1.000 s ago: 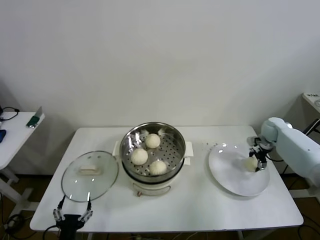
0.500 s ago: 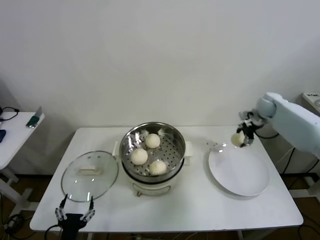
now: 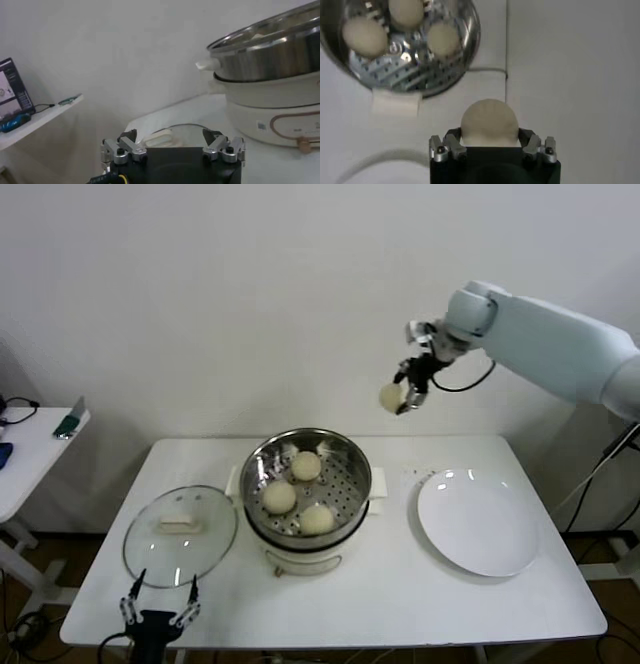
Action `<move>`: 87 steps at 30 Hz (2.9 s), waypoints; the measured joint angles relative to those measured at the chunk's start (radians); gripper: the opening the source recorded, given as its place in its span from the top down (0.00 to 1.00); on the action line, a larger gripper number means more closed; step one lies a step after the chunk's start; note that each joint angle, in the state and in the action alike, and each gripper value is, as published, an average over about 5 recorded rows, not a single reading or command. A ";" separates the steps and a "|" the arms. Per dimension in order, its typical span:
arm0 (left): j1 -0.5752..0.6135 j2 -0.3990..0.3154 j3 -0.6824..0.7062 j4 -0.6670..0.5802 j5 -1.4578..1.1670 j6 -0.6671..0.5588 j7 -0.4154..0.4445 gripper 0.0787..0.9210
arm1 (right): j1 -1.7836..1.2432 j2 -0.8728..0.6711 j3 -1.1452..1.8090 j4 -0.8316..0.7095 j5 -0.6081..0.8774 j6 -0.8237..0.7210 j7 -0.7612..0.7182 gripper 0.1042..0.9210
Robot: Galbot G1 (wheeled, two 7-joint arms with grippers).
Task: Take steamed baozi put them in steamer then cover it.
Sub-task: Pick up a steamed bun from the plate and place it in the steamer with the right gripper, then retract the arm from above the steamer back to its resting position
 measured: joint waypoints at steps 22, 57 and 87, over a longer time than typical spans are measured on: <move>-0.029 0.032 0.017 0.002 -0.019 0.004 0.004 0.12 | 0.051 0.205 -0.308 0.171 0.232 -0.084 0.117 0.23; -0.047 0.041 0.014 0.024 -0.028 0.007 0.006 0.12 | -0.057 0.266 -0.327 0.155 0.242 -0.128 0.169 0.16; -0.060 0.041 0.023 0.023 -0.013 0.009 -0.005 0.12 | -0.024 -0.005 -0.122 0.264 0.241 -0.031 0.251 0.12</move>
